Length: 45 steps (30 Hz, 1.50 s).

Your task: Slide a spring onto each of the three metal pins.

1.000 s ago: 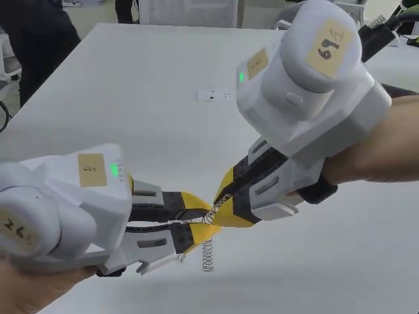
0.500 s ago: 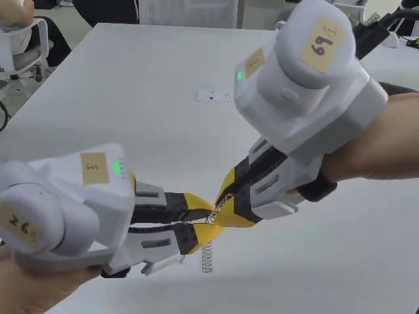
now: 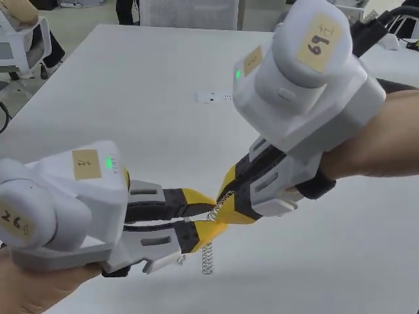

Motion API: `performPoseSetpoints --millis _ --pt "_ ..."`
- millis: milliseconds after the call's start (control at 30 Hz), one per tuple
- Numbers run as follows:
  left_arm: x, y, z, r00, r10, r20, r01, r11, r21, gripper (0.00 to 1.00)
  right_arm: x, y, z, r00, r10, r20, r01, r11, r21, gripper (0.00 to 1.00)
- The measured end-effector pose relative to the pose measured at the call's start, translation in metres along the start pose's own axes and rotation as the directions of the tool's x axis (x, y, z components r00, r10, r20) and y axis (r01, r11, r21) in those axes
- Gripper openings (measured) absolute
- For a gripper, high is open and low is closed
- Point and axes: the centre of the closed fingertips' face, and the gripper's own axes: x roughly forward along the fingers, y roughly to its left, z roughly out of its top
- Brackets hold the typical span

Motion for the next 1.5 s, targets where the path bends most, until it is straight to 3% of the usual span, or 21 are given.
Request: performPoseSetpoints --millis 300,467,700,1067,1500 --pt "-0.009 0.006 -0.003 0.9998 0.015 0.009 -0.015 1.0 -0.026 0.18 -0.001 -0.001 0.0 1.0 -0.006 -0.002 0.006 1.0 0.004 0.08" --pt "-0.017 0.014 -0.012 0.9991 0.041 0.005 -0.041 0.997 -0.065 0.3 -0.002 -0.003 -0.002 0.9999 -0.014 -0.005 0.014 1.0 0.009 0.08" --pt "-0.03 0.026 -0.021 0.9966 0.082 0.01 -0.08 0.992 -0.102 0.38 -0.002 -0.005 -0.005 0.9998 -0.017 -0.011 0.017 1.0 0.015 0.08" --pt "-0.036 0.033 -0.047 0.9931 0.117 -0.011 -0.118 0.988 -0.101 0.53 -0.005 -0.009 -0.008 0.9995 -0.027 -0.015 0.027 0.999 0.022 0.08" --pt "-0.035 0.041 -0.079 0.99 0.128 -0.061 -0.134 0.985 -0.11 0.61 -0.017 -0.017 -0.019 0.998 -0.055 -0.03 0.056 0.997 0.049 0.08"
